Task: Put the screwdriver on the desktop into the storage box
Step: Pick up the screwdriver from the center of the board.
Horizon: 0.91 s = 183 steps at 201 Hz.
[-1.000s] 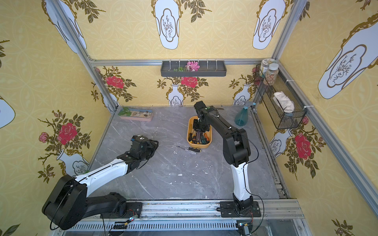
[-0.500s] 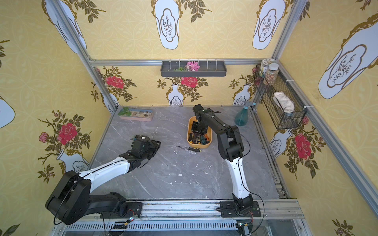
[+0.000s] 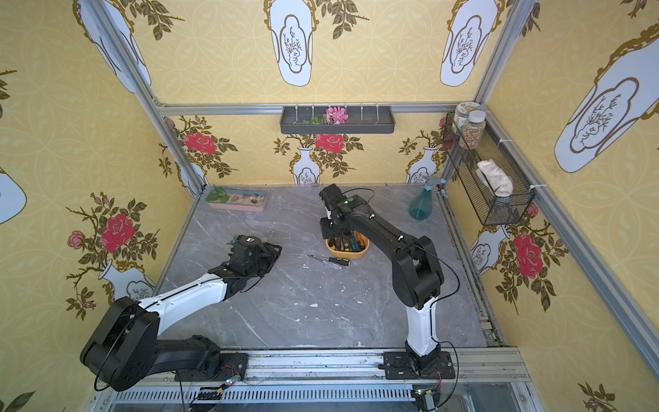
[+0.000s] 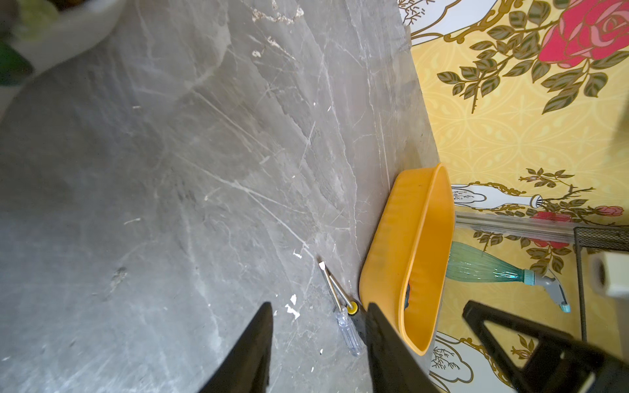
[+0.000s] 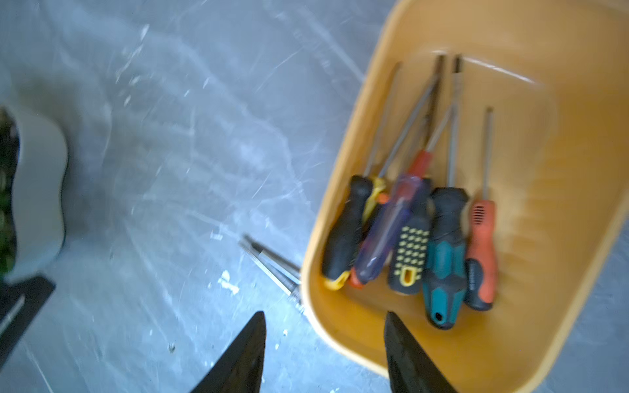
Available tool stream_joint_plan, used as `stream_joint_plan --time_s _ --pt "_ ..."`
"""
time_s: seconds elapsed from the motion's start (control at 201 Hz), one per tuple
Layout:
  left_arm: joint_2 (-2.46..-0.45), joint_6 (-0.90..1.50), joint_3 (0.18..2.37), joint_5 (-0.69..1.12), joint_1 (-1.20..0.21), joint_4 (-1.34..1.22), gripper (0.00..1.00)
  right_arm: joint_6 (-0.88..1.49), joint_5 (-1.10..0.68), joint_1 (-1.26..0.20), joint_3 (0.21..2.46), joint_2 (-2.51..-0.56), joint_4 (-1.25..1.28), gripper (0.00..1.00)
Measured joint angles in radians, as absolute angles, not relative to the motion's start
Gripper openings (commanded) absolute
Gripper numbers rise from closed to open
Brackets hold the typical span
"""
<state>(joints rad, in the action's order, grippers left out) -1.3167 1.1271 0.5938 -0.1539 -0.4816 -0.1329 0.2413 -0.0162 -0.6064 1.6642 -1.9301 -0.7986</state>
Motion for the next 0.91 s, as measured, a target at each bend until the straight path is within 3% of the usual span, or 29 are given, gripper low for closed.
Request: stream_joint_plan --time_s 0.239,0.911 --pt "-1.287 1.134 0.577 -0.180 -0.480 -0.127 0.46 0.055 0.027 -0.752 1.585 -1.977 -0.820 0.49" --pt "-1.256 1.151 0.568 -0.196 -0.478 -0.104 0.47 -0.029 0.189 -0.762 1.620 -2.148 -0.839 0.38"
